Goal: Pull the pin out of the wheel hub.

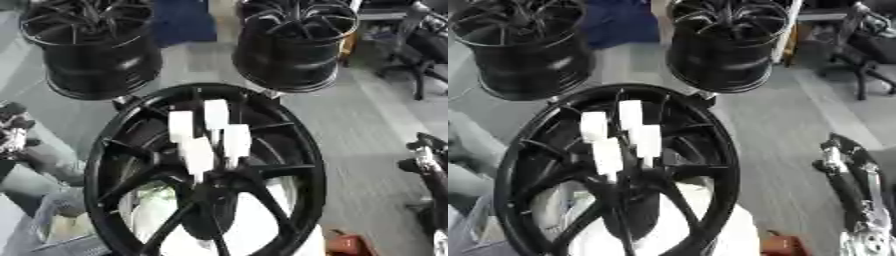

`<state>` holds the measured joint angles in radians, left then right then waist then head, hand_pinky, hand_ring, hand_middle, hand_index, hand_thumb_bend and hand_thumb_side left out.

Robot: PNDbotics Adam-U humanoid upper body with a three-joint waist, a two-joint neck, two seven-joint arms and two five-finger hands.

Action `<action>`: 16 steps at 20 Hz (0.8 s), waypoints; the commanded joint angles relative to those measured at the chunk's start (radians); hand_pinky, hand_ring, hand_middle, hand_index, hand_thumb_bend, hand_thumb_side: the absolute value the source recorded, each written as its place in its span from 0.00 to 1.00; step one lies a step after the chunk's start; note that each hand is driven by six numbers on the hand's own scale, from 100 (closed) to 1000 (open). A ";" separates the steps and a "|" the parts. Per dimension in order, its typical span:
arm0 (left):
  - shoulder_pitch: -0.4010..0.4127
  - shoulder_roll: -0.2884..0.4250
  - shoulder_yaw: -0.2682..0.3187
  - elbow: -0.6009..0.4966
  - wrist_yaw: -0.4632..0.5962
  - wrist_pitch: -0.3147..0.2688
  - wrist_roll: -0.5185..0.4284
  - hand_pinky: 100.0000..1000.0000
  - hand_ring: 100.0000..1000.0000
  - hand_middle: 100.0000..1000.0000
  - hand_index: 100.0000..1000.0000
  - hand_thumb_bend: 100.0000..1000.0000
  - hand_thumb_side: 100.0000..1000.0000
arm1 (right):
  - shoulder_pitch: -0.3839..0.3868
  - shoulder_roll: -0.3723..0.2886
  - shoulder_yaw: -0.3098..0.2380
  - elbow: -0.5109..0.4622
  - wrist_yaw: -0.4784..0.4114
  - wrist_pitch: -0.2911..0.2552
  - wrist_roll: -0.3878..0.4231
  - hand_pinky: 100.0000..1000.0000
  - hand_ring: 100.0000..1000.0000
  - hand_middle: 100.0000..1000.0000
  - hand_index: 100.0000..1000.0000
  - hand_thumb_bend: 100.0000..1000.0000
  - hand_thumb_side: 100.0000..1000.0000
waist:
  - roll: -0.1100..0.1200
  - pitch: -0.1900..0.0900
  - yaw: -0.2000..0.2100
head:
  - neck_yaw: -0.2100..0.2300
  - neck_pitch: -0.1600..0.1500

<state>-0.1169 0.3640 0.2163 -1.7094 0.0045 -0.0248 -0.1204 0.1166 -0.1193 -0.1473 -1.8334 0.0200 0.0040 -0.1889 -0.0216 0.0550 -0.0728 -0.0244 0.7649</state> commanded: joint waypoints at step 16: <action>-0.434 0.635 -0.375 0.019 -0.082 -0.155 -0.535 0.71 0.75 0.79 0.89 0.22 0.28 | 0.002 -0.045 0.008 -0.010 0.011 0.001 0.013 0.56 0.46 0.61 0.76 0.00 0.48 | 0.032 -0.020 -0.035 | 0.002 0.005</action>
<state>-0.5300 0.9455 -0.1265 -1.6848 -0.0610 -0.1730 -0.6102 0.1238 -0.1398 -0.1410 -1.8334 0.0240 0.0056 -0.1802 0.0098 0.0428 -0.1088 -0.0247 0.7650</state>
